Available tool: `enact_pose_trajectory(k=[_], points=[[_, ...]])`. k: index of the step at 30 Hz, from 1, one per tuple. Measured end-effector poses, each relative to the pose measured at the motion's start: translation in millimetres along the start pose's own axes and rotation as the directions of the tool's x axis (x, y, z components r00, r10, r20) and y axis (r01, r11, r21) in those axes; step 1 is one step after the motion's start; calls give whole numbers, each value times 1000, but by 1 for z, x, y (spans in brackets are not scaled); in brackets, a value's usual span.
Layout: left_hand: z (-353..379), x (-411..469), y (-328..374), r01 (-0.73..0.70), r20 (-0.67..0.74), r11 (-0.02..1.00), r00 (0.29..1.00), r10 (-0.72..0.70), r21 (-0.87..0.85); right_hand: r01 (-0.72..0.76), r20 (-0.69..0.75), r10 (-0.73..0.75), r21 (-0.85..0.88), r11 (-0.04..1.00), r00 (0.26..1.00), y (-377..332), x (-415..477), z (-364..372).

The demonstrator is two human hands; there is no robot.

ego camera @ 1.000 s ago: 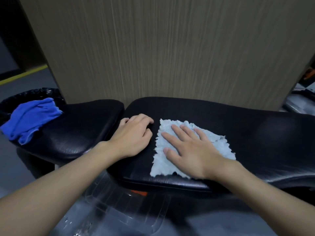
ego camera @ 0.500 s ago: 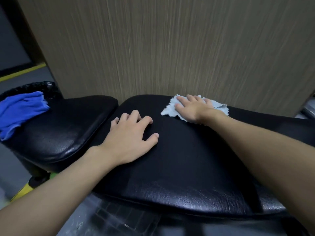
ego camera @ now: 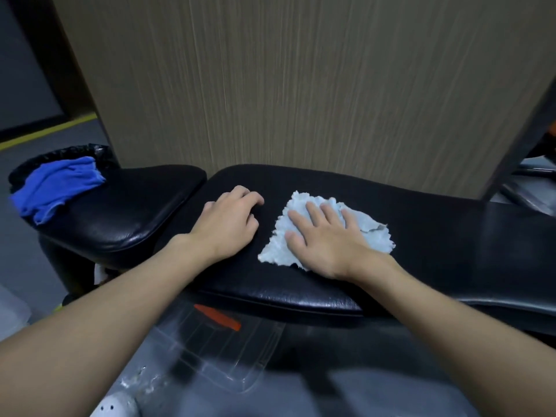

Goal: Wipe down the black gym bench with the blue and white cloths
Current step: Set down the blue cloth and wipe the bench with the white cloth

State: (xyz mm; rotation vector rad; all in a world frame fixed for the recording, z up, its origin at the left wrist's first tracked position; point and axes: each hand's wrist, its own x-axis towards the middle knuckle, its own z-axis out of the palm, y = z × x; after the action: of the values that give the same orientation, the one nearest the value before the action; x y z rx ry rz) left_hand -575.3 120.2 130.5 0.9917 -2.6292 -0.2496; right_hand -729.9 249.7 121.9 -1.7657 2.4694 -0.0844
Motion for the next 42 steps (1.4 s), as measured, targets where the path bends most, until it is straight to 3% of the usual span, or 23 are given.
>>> enact_pose_trajectory(k=[4,8,12,19,30,42], points=[[3,-4,21,-52,-9,990,999,52,-135,81,-38,-81,-26,996,996,-12,-60,6],[12,-6,26,-44,-22,985,999,40,-164,108,-52,-111,-69,992,992,-9,-72,7],[13,-6,25,-46,-17,989,999,44,-140,75,-8,-75,10,997,997,5,-42,0],[19,-7,27,-92,-22,995,996,91,-31,-33,-2,33,-7,999,999,46,43,-7],[22,-3,25,-122,-70,992,990,120,-28,-233,3,233,16,972,972,88,133,-24],[18,-6,31,-95,-25,995,995,95,3,-37,3,37,1,999,999,45,5,-7]])
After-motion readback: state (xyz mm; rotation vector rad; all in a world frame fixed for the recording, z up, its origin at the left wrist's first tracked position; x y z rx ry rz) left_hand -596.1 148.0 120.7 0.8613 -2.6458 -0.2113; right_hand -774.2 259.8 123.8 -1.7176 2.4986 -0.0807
